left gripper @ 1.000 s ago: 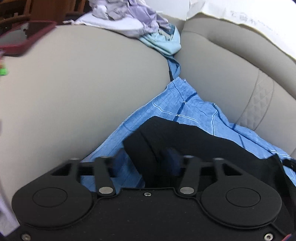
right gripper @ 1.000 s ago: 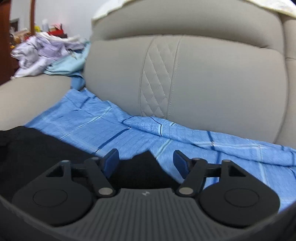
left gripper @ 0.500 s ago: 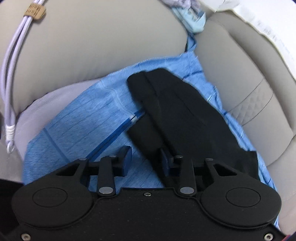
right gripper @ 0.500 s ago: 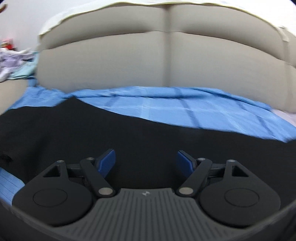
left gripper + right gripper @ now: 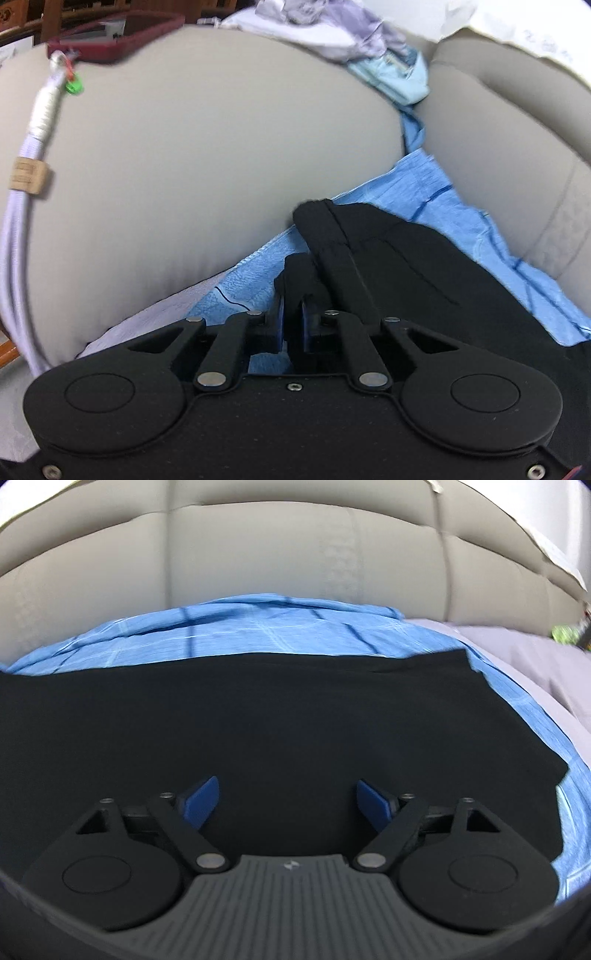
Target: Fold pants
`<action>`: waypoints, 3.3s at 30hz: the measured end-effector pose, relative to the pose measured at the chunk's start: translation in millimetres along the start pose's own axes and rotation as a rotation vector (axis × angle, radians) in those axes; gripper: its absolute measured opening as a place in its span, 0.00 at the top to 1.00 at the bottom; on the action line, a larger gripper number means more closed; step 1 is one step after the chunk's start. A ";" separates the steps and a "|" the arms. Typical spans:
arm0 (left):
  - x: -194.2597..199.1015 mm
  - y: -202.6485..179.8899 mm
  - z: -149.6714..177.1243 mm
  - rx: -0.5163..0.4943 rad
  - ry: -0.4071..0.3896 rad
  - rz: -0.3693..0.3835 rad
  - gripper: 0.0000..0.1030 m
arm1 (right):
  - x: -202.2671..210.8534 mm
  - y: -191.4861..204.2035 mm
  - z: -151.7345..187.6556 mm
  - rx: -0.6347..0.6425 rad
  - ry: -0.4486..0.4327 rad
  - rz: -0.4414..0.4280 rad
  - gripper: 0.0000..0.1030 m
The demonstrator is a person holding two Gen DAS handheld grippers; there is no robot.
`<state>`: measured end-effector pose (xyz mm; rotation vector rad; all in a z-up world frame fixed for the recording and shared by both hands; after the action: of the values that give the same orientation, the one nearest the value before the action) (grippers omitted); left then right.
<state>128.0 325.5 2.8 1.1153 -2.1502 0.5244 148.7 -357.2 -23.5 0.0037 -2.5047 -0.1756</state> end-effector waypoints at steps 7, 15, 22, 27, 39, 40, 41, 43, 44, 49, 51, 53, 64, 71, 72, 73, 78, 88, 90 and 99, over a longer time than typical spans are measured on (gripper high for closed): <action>16.5 -10.4 -0.1 -0.105 -0.113 -0.130 0.84 | 3.9 -66.3 -1.5 -0.163 -0.026 0.126 0.08; 59.3 -7.0 -22.6 -0.041 -0.138 0.110 0.47 | -4.2 -95.2 -9.5 -0.233 -0.033 0.183 0.03; -18.5 -27.3 -18.0 0.030 0.161 0.093 0.56 | -2.6 -90.9 -8.8 -0.229 -0.046 0.188 0.07; -27.6 -35.3 -16.6 0.002 0.114 0.059 0.57 | 40.6 -69.5 -1.7 -0.219 -0.198 0.104 0.13; -35.4 -38.0 -15.4 -0.001 0.086 0.075 0.65 | 80.5 -111.1 39.1 -0.536 -0.301 0.370 0.11; -34.6 -38.8 -14.7 -0.008 0.078 0.069 0.67 | 78.2 -116.7 42.6 -0.577 -0.288 0.366 0.11; -34.2 -39.6 -14.5 -0.012 0.073 0.063 0.78 | 74.5 -120.8 45.5 -0.607 -0.284 0.340 0.11; -34.0 -39.1 -14.4 -0.009 0.063 0.037 0.88 | 67.0 -123.1 49.8 -0.637 -0.284 0.293 0.57; -34.1 -37.4 -14.9 0.004 0.065 0.042 0.91 | 65.5 -121.5 49.2 -0.621 -0.281 0.330 0.76; -25.8 -31.5 -19.8 0.050 0.042 0.048 0.95 | 68.0 -119.7 33.7 -0.543 -0.301 0.336 0.97; -12.8 -32.2 -25.2 0.052 0.008 0.053 0.96 | 67.9 -122.0 18.4 -0.508 -0.313 0.322 0.97; 7.3 -29.4 -31.8 0.064 -0.032 0.085 0.96 | 72.8 -122.0 -4.8 -0.444 -0.355 0.321 0.98; 23.0 -6.6 18.4 -0.107 0.009 0.023 0.95 | 44.2 -168.2 -3.1 -0.478 -0.165 0.407 0.93; 47.6 -2.8 16.6 -0.143 -0.038 0.010 0.31 | 62.7 -146.2 -19.0 -0.383 -0.179 0.532 0.12; 54.9 0.4 14.0 -0.121 -0.066 0.014 0.29 | 67.5 -141.3 -24.1 -0.360 -0.195 0.548 0.12; 62.7 2.9 12.3 -0.106 -0.097 0.019 0.28 | 71.2 -136.9 -28.9 -0.341 -0.205 0.548 0.12; 107.6 -10.5 11.3 -0.123 -0.263 0.056 0.34 | 57.4 -96.8 -50.7 -0.226 -0.199 0.304 0.12; 145.8 -176.4 84.5 -0.533 -0.112 0.579 0.86 | -35.3 -71.9 -48.9 -0.225 -0.032 0.164 0.34; 140.9 -214.6 102.8 -0.598 -0.052 0.626 0.88 | -42.1 -78.3 -54.0 -0.223 -0.045 0.159 0.38; 94.2 -299.9 110.1 -0.601 -0.065 0.493 0.91 | -77.5 -110.8 -78.6 -0.186 -0.066 0.098 0.39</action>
<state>296.2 38.0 6.5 0.2784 -2.4065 0.0245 253.3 -473.5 -20.4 -0.2030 -2.5382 -0.3725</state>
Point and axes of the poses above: each gripper's, at about its wrist camera, not at the fingertips, and x roughly against the way its jaws point, y to its left, z to its underside, the point moved 3 cm from there along -x, roughly the way its jaws point, and after that the axes turned 14 degrees about -z, right-handed, at the moved point
